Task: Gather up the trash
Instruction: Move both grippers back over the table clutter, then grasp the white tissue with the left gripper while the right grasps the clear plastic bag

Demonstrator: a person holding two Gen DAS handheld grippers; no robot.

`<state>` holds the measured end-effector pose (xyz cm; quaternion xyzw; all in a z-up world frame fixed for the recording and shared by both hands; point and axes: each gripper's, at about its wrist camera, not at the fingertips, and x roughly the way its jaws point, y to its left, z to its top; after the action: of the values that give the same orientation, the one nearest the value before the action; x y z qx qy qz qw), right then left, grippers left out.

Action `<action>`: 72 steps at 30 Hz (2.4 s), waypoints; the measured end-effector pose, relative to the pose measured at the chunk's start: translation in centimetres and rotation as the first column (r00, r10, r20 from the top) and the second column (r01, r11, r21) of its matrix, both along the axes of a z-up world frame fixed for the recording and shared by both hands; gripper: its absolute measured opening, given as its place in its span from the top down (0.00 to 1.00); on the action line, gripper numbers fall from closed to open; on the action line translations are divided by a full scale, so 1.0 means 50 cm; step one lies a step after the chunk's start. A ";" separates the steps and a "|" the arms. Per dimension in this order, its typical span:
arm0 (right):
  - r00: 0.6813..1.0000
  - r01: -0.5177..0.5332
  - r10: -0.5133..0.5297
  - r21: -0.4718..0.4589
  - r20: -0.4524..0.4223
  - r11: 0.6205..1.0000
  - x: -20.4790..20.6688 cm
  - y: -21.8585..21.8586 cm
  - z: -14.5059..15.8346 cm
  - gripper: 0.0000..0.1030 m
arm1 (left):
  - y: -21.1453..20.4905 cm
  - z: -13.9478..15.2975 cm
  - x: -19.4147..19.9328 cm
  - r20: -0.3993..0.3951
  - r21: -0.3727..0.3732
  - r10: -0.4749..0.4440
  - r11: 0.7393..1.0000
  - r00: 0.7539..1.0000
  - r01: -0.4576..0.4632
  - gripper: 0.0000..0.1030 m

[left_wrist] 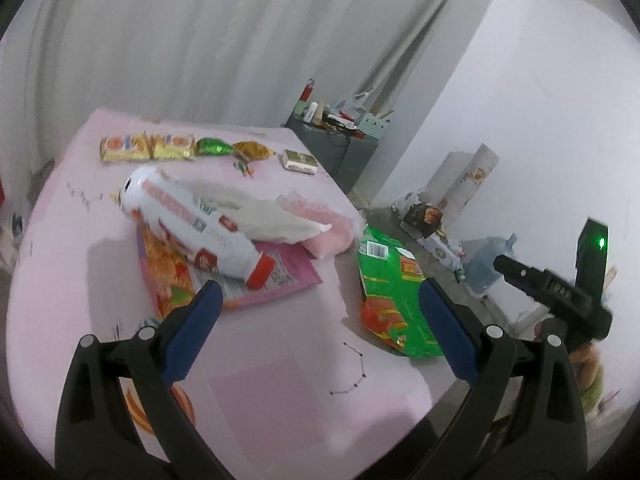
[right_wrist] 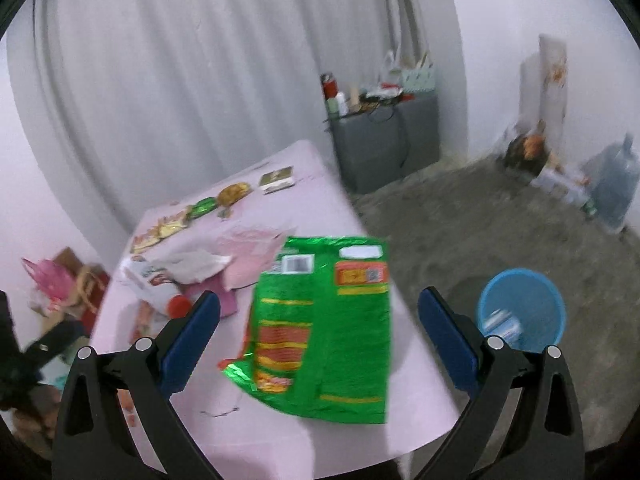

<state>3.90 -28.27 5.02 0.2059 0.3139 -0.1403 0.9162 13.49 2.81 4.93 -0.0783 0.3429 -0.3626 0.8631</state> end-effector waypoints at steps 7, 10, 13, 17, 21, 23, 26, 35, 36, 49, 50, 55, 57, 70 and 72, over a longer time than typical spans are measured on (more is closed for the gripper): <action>0.996 -0.084 0.082 0.188 0.017 0.979 0.041 -0.027 -0.013 0.08 | -0.074 -0.003 0.042 0.087 0.128 -0.056 0.991 0.995 0.045 0.09; 0.993 -0.121 0.121 0.267 0.015 0.956 0.070 -0.045 -0.020 0.11 | -0.110 -0.009 0.067 0.118 0.174 -0.078 0.983 0.990 0.056 0.09; 0.987 -0.157 0.162 0.346 0.014 0.925 0.105 -0.064 -0.026 0.13 | -0.151 -0.017 0.085 0.159 0.243 -0.111 0.967 0.981 0.071 0.14; 0.978 -0.197 0.210 0.421 0.016 0.886 0.160 -0.092 -0.032 0.15 | -0.206 -0.039 0.109 0.199 0.366 -0.148 0.928 0.969 0.067 0.26; 0.967 -0.229 0.255 0.479 0.011 0.847 0.217 -0.110 -0.041 0.17 | -0.257 -0.071 0.128 0.237 0.499 -0.203 0.864 0.950 0.060 0.33; 0.964 -0.232 0.267 0.514 0.006 0.826 0.250 -0.121 -0.052 0.20 | -0.271 -0.084 0.133 0.243 0.544 -0.230 0.836 0.942 0.064 0.37; 0.962 -0.226 0.272 0.547 -0.004 0.806 0.296 -0.141 -0.068 0.22 | -0.294 -0.111 0.147 0.229 0.613 -0.273 0.786 0.934 0.080 0.41; 0.948 -0.176 0.306 0.648 -0.093 0.741 0.434 -0.179 -0.153 0.29 | -0.336 -0.173 0.163 0.217 0.777 -0.341 0.628 0.915 0.050 0.49; 0.945 -0.172 0.311 0.655 -0.102 0.736 0.447 -0.180 -0.163 0.29 | -0.340 -0.174 0.162 0.216 0.784 -0.346 0.618 0.913 0.048 0.50; 0.899 -0.102 0.374 0.720 -0.229 0.687 0.545 -0.180 -0.277 0.39 | -0.355 -0.189 0.198 0.161 0.791 -0.308 0.609 0.938 0.064 0.86; 0.896 -0.106 0.382 0.726 -0.228 0.680 0.548 -0.177 -0.280 0.40 | -0.353 -0.188 0.202 0.158 0.787 -0.301 0.613 0.941 0.064 0.88; 0.889 -0.106 0.394 0.731 -0.234 0.674 0.557 -0.167 -0.287 0.57 | -0.344 -0.179 0.205 0.162 0.766 -0.278 0.641 0.947 0.057 0.93; 0.890 -0.107 0.395 0.737 -0.229 0.668 0.555 -0.163 -0.288 0.66 | -0.341 -0.173 0.206 0.171 0.758 -0.270 0.650 0.948 0.048 0.94; 0.929 -0.168 0.358 0.747 -0.098 0.643 0.521 -0.163 -0.244 0.94 | -0.311 -0.107 0.199 0.248 0.675 -0.197 0.737 0.949 -0.023 0.95; 0.931 -0.182 0.357 0.749 -0.078 0.638 0.517 -0.162 -0.234 0.94 | -0.306 -0.092 0.196 0.258 0.655 -0.184 0.755 0.948 -0.032 0.95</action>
<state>29.73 -36.35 -6.68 0.4875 0.4693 0.1136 0.7274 23.31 -12.47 0.32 0.2982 0.3121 -0.2633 0.8628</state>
